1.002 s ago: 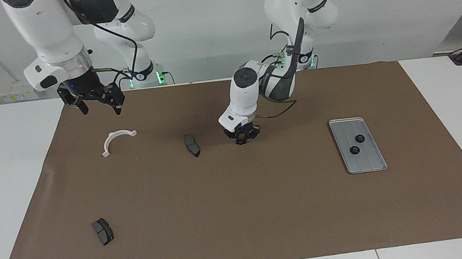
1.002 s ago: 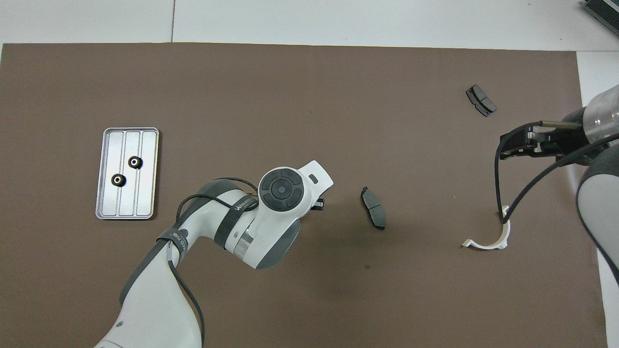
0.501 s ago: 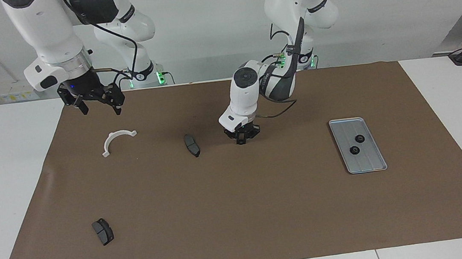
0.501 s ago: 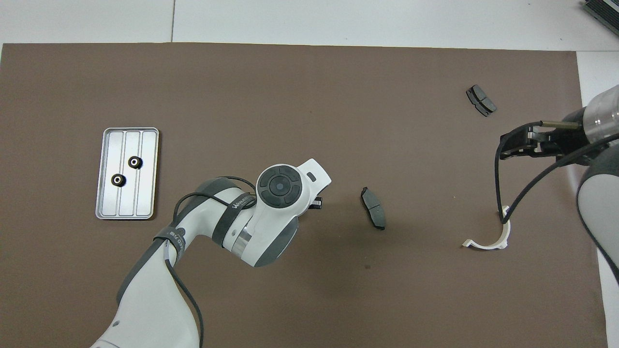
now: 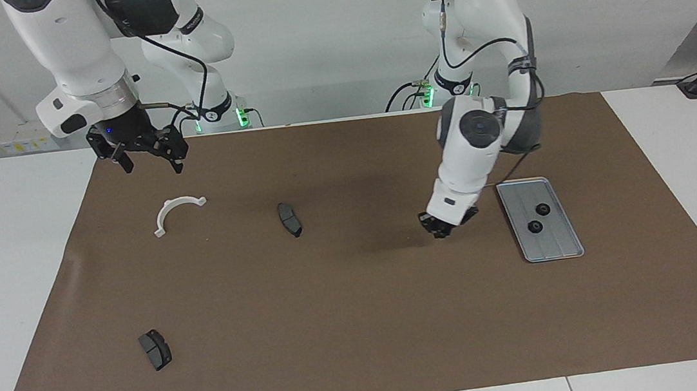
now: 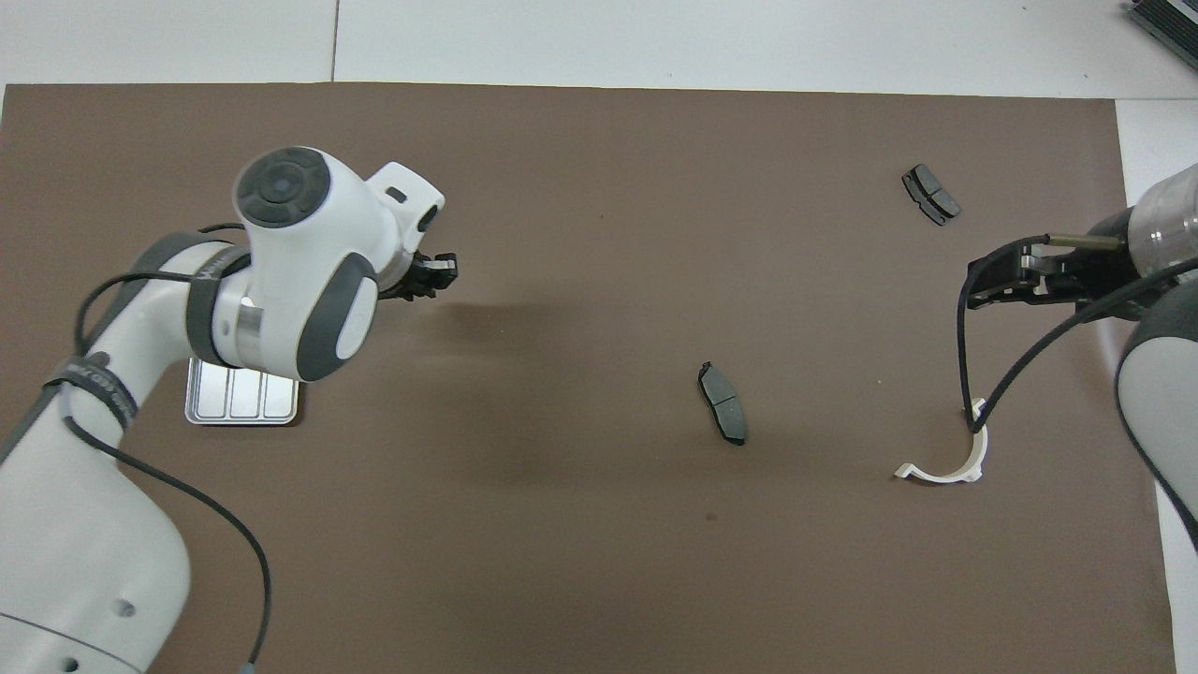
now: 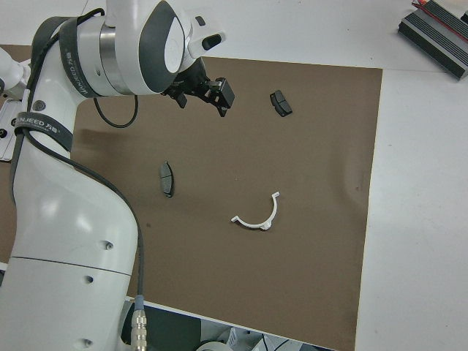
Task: Pick bearing gear from pile to tray
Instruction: 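Lower the third bearing into the tray with the left gripper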
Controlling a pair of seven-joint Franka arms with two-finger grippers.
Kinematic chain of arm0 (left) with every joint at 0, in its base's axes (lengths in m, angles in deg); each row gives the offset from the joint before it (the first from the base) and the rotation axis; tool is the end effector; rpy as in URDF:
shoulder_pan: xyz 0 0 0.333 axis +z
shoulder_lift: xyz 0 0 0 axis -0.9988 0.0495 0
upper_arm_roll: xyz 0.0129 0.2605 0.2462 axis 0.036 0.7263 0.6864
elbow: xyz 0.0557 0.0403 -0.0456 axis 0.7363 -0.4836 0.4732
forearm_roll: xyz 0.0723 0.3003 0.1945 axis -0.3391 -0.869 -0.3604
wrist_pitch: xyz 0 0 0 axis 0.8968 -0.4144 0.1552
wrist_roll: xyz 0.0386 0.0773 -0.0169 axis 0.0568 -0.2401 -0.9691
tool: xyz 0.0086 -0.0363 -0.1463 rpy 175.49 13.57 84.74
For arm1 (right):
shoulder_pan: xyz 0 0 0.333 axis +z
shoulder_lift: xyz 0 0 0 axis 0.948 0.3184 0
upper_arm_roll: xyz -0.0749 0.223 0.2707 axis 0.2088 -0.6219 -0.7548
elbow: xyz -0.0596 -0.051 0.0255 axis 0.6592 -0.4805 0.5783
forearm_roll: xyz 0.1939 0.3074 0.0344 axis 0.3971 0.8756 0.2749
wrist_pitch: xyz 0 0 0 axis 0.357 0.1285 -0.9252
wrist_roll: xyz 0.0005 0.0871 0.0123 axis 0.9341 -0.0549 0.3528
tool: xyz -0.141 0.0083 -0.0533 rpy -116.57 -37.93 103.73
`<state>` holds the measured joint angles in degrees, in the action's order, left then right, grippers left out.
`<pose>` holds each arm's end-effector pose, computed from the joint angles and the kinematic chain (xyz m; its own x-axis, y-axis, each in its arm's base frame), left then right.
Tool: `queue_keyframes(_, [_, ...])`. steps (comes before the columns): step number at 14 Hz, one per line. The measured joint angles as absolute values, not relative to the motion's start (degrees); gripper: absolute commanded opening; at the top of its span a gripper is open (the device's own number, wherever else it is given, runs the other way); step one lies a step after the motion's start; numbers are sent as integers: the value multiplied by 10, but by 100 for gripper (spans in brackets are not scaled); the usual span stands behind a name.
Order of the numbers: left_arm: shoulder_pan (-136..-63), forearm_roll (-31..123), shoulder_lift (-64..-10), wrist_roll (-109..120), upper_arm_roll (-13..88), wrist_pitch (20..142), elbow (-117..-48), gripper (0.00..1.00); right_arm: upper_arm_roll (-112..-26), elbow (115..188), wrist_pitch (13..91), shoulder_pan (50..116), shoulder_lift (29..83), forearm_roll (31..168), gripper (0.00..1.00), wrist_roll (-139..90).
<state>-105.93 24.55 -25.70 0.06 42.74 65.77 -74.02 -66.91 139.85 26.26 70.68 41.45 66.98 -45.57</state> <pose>0.6128 -0.1903 0.3710 0.9943 0.1061 0.0044 0.1058 -0.9934 0.0452 0.5285 0.0349 0.6069 0.9884 -0.1516 -0.0078 -0.1512 -0.9879 0.0338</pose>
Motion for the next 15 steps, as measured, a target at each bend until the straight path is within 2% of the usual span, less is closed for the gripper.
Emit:
queue_keyframes(4, [-907,246,-267,185,428,605,-741,22,-669,1398,263,707,414,670,100,-456])
queue_keyframes(6, [-870,246,-277,234,428,577,-753,22,-669,1398,263,707,414,670,100,-456])
queue_keyframes(12, [-869,246,-326,245,415,570,-851,23,-669,1398,263,707,414,670,100,-456])
queue_keyframes(13, [-870,246,-333,245,414,570,-865,26,-669,1398,263,707,414,670,100,-456])
queue_keyframes(15, [-870,246,-344,245,413,570,-881,41,-669,1398,263,707,414,670,100,-456])
